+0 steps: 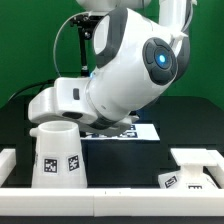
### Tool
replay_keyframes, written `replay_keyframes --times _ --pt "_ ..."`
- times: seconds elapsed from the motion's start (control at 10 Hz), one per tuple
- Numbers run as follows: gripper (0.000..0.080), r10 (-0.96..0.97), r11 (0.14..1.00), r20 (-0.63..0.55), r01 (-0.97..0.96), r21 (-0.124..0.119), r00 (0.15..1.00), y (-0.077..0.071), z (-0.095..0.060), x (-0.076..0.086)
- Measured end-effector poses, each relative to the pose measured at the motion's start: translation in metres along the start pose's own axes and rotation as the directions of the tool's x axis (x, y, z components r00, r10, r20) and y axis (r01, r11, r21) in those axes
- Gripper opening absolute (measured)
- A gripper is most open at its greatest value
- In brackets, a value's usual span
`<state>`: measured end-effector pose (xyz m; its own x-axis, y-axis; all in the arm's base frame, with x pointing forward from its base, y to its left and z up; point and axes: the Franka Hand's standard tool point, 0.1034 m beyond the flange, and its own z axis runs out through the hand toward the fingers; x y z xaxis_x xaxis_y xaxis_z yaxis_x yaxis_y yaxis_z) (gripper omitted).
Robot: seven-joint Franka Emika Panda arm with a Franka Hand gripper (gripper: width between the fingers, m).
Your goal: Assemble lamp
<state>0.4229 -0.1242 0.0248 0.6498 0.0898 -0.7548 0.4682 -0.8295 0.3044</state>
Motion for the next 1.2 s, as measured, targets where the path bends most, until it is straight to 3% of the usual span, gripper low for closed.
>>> replay_keyframes --times 0.4,0.5,1.0,1.1,1.2 --pt "0.0698 -0.012 1.000 0.001 0.012 0.000 1.000 0.003 0.002 0.000" --pt "0.0563 -0.012 1.000 0.001 0.012 0.000 1.000 0.003 0.002 0.000" --pt "0.0564 -0.012 1.000 0.001 0.012 0.000 1.000 0.003 0.001 0.000" --pt "0.0564 -0.009 1.000 0.013 0.009 0.001 1.000 0.001 -0.003 -0.002" --pt "0.0565 -0.005 1.000 0.028 0.005 0.009 1.000 -0.006 -0.024 -0.007"
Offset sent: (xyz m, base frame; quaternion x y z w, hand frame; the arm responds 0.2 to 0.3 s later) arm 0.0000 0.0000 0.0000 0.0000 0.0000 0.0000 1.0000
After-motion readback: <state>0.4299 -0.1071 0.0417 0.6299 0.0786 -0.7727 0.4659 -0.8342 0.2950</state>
